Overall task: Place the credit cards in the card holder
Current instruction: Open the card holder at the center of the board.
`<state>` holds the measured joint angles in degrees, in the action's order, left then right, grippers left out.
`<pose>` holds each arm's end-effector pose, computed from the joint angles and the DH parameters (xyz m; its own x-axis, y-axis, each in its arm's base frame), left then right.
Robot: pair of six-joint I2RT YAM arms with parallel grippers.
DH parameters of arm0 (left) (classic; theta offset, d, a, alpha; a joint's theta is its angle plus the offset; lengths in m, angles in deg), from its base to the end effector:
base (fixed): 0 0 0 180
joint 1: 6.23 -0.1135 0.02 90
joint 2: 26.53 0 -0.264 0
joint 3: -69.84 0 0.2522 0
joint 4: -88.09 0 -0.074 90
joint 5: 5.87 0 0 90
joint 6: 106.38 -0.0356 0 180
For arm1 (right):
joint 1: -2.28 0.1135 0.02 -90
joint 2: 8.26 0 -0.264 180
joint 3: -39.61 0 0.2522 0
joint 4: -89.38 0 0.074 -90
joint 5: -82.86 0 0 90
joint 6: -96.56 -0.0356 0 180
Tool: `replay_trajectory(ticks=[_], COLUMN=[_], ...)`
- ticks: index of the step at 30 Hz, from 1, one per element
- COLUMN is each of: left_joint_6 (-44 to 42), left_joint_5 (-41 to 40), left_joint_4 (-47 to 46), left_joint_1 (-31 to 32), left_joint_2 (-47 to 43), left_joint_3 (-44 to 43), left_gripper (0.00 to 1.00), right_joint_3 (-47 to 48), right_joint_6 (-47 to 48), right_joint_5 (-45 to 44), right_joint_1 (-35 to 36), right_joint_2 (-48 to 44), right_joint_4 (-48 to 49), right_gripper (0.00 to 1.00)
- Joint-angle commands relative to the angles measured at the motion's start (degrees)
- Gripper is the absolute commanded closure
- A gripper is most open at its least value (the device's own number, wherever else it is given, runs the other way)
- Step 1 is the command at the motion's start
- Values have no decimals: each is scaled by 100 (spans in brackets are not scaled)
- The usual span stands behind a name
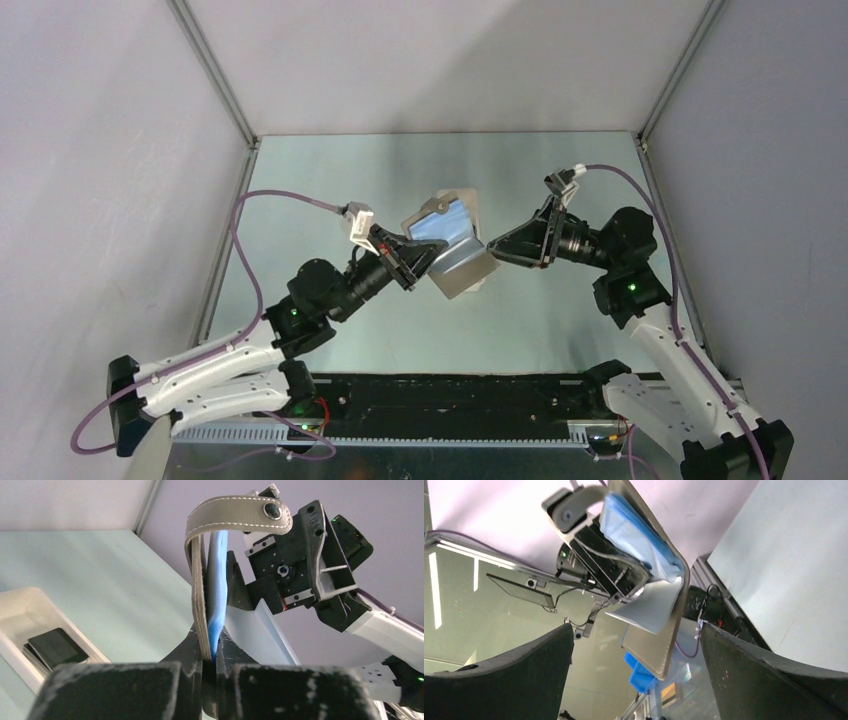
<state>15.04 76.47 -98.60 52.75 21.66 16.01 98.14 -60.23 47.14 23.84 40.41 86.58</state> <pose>0.1080 -0.1704 0.3584 -0.3139 -0.4806 -0.8188 0.7249 0.4357 -0.5336 0.1644 0.0960 0.3666 -0.8408 0.2447 -0.4828 -0.4849 0.0558 0.8728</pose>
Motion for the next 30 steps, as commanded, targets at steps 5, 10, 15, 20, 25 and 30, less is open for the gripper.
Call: replay_trajectory(ticks=[5, 10, 15, 20, 25, 30], left_joint_6=[-721, -669, -686, -646, -703, -682], left_joint_5=[-731, -657, -347, -220, -111, -94], left_joint_4=[-233, -246, -245, -241, -247, -248], left_joint_1=[194, 203, 202, 212, 208, 210], left_joint_2=[-287, -296, -222, -157, -164, -162], left_joint_3=[21, -2, -55, -48, -11, -15], left_gripper=[100, 100, 100, 100, 100, 100], right_joint_3=[179, 378, 389, 390, 387, 392], right_joint_6=[-398, 160, -3, -269, -331, -422], right_joint_5=[-155, -166, -87, 36, 265, 726], right_joint_1=[-181, 14, 16, 56, 55, 0], right_joint_2=[441, 809, 971, 1207, 1285, 1337], right_joint_4=[639, 47, 310, 697, 812, 1019], right_gripper=[11, 26, 27, 31, 37, 45])
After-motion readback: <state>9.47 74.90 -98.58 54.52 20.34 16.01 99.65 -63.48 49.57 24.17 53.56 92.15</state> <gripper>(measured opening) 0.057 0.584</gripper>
